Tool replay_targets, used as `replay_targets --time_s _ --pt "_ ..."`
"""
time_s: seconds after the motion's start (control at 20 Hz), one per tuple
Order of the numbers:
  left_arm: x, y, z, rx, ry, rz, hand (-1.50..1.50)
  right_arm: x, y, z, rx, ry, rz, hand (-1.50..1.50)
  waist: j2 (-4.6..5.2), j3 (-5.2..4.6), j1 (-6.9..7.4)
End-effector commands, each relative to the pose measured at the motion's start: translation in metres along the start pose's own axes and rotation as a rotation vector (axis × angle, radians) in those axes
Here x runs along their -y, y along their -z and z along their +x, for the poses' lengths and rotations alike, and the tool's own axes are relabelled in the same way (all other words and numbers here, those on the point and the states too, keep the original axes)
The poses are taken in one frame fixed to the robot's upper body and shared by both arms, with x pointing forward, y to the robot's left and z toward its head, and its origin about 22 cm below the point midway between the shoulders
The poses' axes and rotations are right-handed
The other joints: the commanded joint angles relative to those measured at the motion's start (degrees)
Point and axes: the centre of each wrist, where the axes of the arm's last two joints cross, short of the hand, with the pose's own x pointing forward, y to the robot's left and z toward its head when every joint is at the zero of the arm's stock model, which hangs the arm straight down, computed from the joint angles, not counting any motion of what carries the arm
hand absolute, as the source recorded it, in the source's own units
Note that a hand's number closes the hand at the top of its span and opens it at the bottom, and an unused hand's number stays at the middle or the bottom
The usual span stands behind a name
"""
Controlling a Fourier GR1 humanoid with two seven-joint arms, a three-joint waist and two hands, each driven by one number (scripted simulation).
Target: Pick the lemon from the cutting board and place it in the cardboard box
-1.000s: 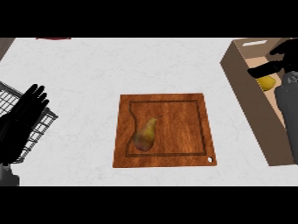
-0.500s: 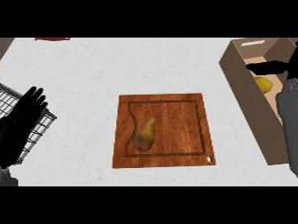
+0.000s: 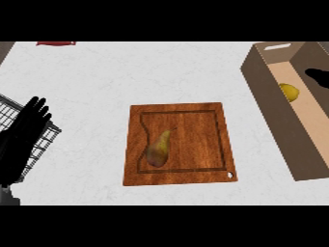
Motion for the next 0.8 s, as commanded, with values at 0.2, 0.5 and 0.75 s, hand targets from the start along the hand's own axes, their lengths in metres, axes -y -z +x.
replay_targets --time_s 0.2,0.5,0.75 --pt "-0.005 0.008 0.001 -0.008 0.002 0.017 0.00 0.088 -0.017 -0.044 -0.007 0.110 -0.026 -1.50 0.07 -0.03 -0.44" --pt "0.001 0.012 -0.009 -0.007 -0.004 0.010 0.00 0.134 -0.007 -0.069 0.015 0.109 -0.002 -1.50 0.21 -0.03 0.09" --pt "0.006 0.016 0.011 0.008 -0.001 0.015 0.00 0.143 -0.011 -0.076 0.024 0.081 0.012 -1.50 0.23 -0.04 0.38"
